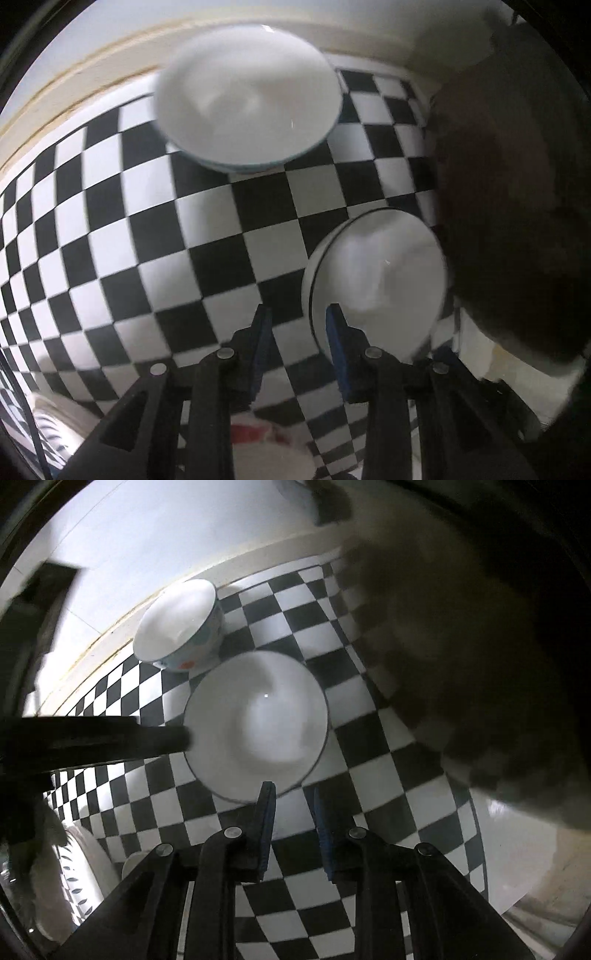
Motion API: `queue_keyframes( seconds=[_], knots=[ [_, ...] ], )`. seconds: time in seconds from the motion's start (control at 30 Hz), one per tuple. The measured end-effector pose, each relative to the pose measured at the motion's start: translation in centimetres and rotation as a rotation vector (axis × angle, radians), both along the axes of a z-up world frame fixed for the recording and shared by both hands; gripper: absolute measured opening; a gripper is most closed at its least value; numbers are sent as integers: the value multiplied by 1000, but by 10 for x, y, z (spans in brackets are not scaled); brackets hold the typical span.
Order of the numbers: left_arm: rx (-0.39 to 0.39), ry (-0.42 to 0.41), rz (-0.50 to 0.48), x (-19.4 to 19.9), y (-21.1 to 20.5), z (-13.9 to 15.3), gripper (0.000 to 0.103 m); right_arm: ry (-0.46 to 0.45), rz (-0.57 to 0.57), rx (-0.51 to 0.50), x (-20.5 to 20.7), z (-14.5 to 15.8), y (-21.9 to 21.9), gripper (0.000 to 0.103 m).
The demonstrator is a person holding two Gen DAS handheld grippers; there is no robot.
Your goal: Organize plates and bowls
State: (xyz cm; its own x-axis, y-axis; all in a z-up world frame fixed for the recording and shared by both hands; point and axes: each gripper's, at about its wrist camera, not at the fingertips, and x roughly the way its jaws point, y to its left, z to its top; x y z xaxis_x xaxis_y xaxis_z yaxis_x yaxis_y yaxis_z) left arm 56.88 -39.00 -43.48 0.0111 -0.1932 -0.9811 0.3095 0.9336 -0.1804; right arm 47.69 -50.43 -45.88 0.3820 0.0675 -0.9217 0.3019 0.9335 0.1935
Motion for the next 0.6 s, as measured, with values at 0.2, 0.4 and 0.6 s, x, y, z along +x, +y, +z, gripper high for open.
queue_keyframes(
  seconds=[0.2, 0.4, 0.6],
  knots=[
    [55, -6, -30, 9, -13, -24, 18, 10, 21, -51, 15, -2, 5, 24],
    [102, -41, -31, 11, 4, -23, 17, 19, 62, -71, 28, 0, 9, 24],
    [137, -49, 2, 20, 35, -24, 17, 46, 143, -61, 56, -1, 21, 24]
  ],
)
